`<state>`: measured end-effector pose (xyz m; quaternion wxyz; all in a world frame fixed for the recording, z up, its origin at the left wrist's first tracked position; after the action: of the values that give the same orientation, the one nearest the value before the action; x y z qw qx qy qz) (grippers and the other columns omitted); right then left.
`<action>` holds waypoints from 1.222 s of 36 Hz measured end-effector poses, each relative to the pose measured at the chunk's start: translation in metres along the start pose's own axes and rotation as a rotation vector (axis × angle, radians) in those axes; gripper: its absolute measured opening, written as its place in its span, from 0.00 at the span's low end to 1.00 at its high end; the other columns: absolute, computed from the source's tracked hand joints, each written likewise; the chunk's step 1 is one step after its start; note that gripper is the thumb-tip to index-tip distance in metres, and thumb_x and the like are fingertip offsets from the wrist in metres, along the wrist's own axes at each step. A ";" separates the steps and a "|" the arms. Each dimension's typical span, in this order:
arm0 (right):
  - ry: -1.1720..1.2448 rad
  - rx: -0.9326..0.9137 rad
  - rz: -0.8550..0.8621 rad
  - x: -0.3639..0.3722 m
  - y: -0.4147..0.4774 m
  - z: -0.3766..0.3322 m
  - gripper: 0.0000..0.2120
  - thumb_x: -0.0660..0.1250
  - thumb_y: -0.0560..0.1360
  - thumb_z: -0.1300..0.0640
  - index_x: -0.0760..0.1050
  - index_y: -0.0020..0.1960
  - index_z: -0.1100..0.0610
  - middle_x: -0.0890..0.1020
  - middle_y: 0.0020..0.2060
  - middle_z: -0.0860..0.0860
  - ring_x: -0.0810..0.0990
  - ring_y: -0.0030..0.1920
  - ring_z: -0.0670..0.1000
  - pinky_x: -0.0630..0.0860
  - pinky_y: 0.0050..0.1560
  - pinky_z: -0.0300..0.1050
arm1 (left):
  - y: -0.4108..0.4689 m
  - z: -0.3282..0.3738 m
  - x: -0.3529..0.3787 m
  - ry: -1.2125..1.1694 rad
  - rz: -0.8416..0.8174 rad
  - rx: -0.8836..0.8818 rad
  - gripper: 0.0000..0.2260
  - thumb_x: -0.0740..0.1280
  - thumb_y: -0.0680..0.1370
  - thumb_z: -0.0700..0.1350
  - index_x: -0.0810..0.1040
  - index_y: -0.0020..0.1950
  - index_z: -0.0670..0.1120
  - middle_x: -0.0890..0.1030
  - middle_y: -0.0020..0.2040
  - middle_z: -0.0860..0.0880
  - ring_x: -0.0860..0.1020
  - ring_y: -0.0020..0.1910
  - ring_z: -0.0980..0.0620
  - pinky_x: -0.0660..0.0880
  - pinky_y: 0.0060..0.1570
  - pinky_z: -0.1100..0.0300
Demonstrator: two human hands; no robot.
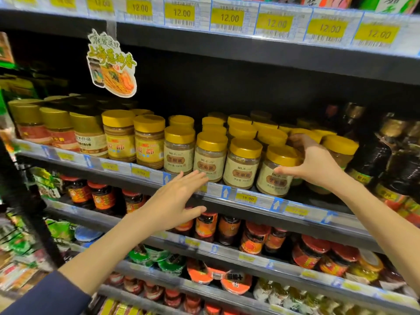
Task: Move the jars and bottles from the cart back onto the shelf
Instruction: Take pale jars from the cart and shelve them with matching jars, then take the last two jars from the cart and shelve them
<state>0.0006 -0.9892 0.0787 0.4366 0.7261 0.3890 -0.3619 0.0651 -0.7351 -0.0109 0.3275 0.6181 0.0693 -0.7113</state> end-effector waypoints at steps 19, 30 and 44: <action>-0.278 -0.373 -0.282 0.142 -0.083 -0.241 0.34 0.66 0.74 0.45 0.58 0.74 0.54 0.64 0.72 0.51 0.62 0.72 0.51 0.64 0.69 0.46 | -0.179 -0.170 -0.078 0.132 -0.232 -0.215 0.28 0.60 0.79 0.55 0.56 0.76 0.51 0.60 0.76 0.54 0.59 0.74 0.56 0.58 0.70 0.62; -0.219 -0.769 -0.605 0.271 -0.088 -0.451 0.36 0.67 0.73 0.46 0.55 0.75 0.52 0.65 0.72 0.51 0.65 0.71 0.52 0.67 0.67 0.50 | -0.363 -0.304 -0.149 0.235 -0.260 -0.663 0.30 0.62 0.76 0.58 0.59 0.75 0.49 0.66 0.73 0.51 0.68 0.69 0.52 0.68 0.66 0.56; -0.235 -1.218 -0.662 0.413 -0.124 -0.718 0.35 0.67 0.72 0.46 0.59 0.73 0.59 0.66 0.70 0.55 0.66 0.69 0.56 0.69 0.66 0.52 | -0.591 -0.414 -0.193 0.250 -0.232 -1.240 0.29 0.63 0.75 0.59 0.63 0.72 0.48 0.72 0.69 0.49 0.72 0.65 0.49 0.72 0.61 0.53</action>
<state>0.2045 -0.1900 -0.0660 0.6716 0.1520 0.6732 -0.2697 0.0890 0.0051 -0.1074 0.5345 0.3805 0.5717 -0.4926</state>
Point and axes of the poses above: each hand's wrist, its own y-axis towards the middle knuckle, its own x-axis out of the palm, z = x × y, the point moved 7 cm from there along y, towards the middle knuckle
